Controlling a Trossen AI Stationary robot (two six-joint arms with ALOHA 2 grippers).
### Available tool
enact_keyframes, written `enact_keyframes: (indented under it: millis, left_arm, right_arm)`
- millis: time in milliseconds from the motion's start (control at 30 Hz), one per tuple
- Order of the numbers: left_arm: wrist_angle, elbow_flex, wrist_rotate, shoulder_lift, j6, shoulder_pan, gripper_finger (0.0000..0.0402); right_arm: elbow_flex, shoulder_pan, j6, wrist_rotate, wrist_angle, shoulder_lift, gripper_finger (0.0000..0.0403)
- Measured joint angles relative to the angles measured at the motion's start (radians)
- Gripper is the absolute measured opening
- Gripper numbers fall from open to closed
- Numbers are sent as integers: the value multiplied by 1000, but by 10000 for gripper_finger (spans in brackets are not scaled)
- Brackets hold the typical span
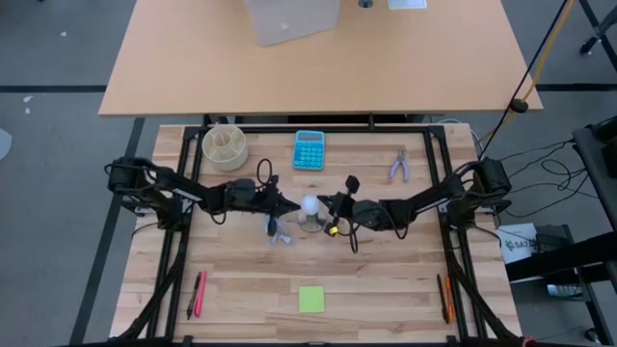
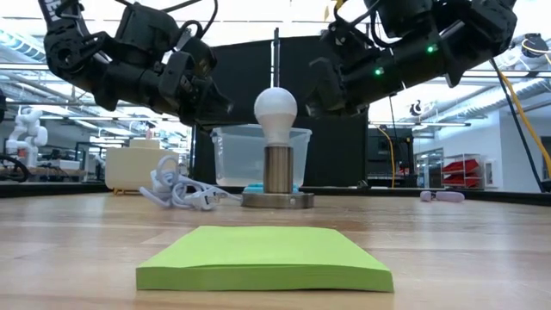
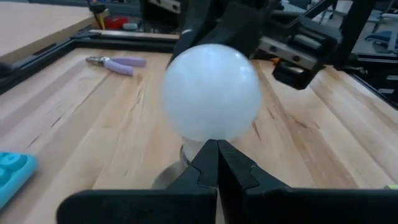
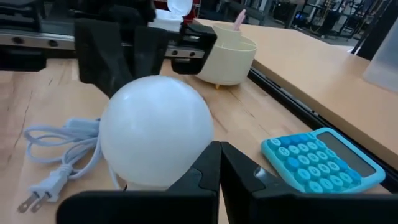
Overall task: Screw lightbulb
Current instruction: Insert the lightbulb into the lamp
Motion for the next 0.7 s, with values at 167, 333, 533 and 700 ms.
enact_keyframes:
  millis: [167, 333, 533, 700]
  left_arm:
    - [-6, 0, -37, 0, -15, 10, 0]
    - [2, 0, -51, 0, -17, 13, 0]
    - [-20, 1, -69, 0, -20, 13, 0]
    - [-61, 1, -83, -15, -19, 12, 0]
  right_arm:
    - [0, 23, -8, 24, -13, 0, 0]
    - [0, 39, -13, 4, -39, 2, 0]
    - [0, 49, -10, 19, -75, 2, 0]
    - [0, 51, -2, 29, -91, 2, 0]
